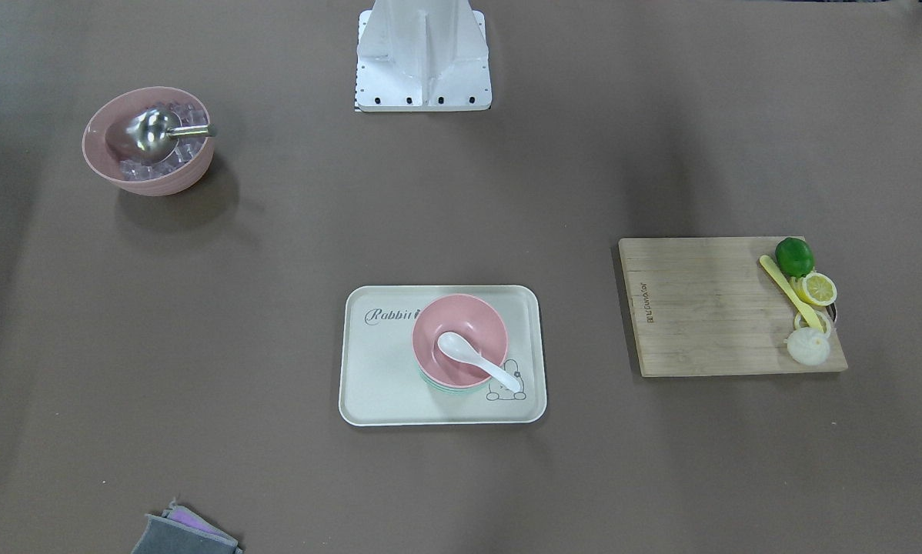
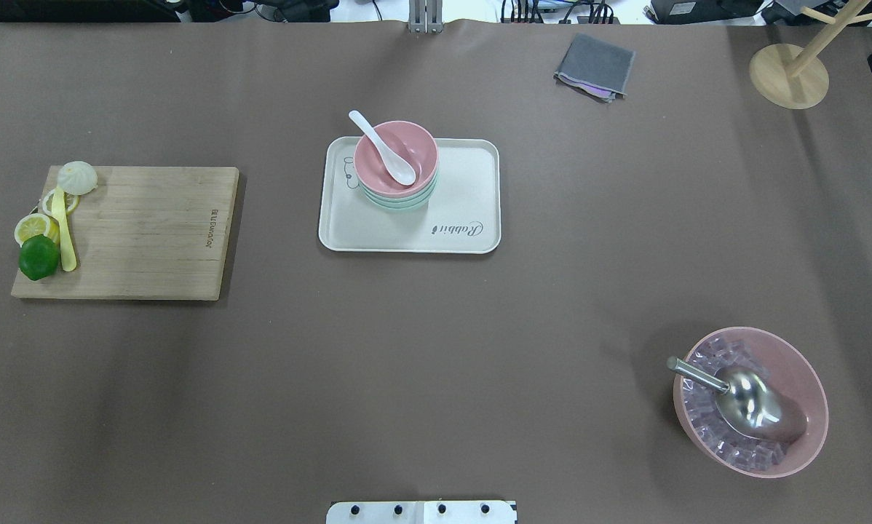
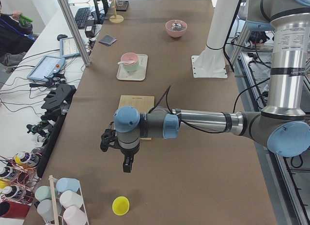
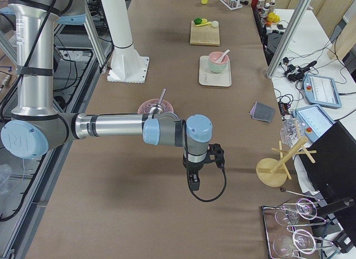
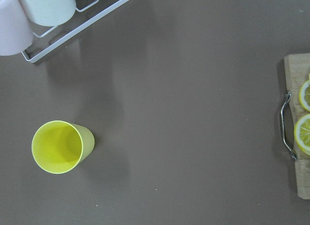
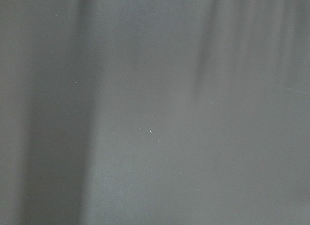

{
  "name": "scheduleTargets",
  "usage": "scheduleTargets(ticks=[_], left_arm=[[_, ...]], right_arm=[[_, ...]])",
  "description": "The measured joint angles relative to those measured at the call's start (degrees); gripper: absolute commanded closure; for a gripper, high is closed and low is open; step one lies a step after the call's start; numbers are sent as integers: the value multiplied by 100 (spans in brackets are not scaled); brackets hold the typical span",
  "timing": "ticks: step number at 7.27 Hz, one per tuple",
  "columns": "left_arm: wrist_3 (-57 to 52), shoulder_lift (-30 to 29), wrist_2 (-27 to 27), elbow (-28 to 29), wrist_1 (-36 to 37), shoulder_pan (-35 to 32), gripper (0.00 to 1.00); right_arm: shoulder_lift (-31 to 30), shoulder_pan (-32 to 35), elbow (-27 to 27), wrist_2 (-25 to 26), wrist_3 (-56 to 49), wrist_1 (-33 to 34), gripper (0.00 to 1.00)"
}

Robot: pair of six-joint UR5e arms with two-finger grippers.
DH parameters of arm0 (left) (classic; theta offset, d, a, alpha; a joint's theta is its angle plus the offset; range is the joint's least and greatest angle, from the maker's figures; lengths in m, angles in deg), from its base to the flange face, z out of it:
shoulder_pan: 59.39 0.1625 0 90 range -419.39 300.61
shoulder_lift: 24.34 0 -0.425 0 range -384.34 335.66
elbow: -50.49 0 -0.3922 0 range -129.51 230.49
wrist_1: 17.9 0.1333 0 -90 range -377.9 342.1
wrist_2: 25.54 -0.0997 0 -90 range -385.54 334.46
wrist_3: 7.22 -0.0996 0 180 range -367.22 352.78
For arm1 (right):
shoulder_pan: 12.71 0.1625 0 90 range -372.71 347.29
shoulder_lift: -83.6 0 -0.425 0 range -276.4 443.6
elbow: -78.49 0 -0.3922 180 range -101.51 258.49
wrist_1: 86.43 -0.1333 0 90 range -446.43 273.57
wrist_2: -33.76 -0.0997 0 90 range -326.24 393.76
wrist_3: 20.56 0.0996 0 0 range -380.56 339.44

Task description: Stack pink bowl on green and place spoon

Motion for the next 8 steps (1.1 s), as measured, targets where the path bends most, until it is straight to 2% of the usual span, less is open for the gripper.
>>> scheduleTargets(ticks=[8], left_arm=[[-25,54,-10,-203,-26,11,2]], right_arm=[[-16,-5,-74,-12,21,7,0]])
